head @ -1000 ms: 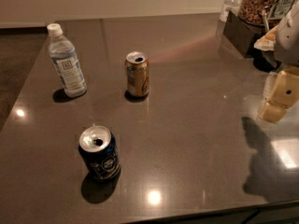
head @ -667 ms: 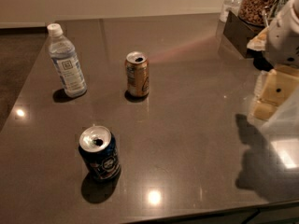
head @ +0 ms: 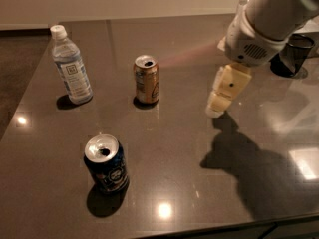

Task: Knock orange can over

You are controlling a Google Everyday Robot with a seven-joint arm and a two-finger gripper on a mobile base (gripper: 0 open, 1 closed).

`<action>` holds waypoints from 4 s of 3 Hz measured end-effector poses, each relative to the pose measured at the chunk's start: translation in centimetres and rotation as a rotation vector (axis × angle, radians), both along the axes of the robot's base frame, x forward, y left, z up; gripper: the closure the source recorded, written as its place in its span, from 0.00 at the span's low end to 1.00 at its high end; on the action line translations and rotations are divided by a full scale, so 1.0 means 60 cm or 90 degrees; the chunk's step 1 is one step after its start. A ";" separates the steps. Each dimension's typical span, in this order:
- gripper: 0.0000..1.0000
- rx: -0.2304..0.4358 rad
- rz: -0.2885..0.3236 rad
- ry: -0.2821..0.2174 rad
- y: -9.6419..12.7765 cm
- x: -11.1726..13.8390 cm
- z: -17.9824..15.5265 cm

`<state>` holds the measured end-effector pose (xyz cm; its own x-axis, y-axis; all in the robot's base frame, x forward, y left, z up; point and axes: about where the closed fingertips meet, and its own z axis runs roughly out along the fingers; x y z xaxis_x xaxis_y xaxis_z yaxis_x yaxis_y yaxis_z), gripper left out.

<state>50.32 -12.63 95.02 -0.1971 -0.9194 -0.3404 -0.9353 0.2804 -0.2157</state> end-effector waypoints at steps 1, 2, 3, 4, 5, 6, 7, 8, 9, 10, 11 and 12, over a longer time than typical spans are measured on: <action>0.00 0.033 0.001 -0.014 0.045 0.029 -0.012; 0.00 0.054 -0.003 -0.029 0.089 0.066 -0.031; 0.00 0.087 0.002 -0.034 0.140 0.113 -0.048; 0.00 0.108 0.006 -0.031 0.166 0.136 -0.055; 0.00 0.134 0.012 -0.020 0.191 0.155 -0.062; 0.00 0.156 0.024 -0.007 0.216 0.162 -0.066; 0.04 0.176 0.048 0.010 0.253 0.158 -0.068; 0.26 0.185 0.060 0.024 0.271 0.154 -0.071; 0.50 0.193 0.066 0.036 0.280 0.150 -0.072; 0.72 0.193 0.060 0.033 0.272 0.147 -0.057; 0.95 0.170 0.055 0.029 0.250 0.146 -0.022; 1.00 0.073 0.044 0.059 0.201 0.125 -0.012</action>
Offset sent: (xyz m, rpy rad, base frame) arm 0.0719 0.0856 -0.0331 0.1321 -0.0816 -0.0184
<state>57.84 -0.56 94.31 -0.1706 -0.8880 -0.4270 -0.9675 0.2330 -0.0980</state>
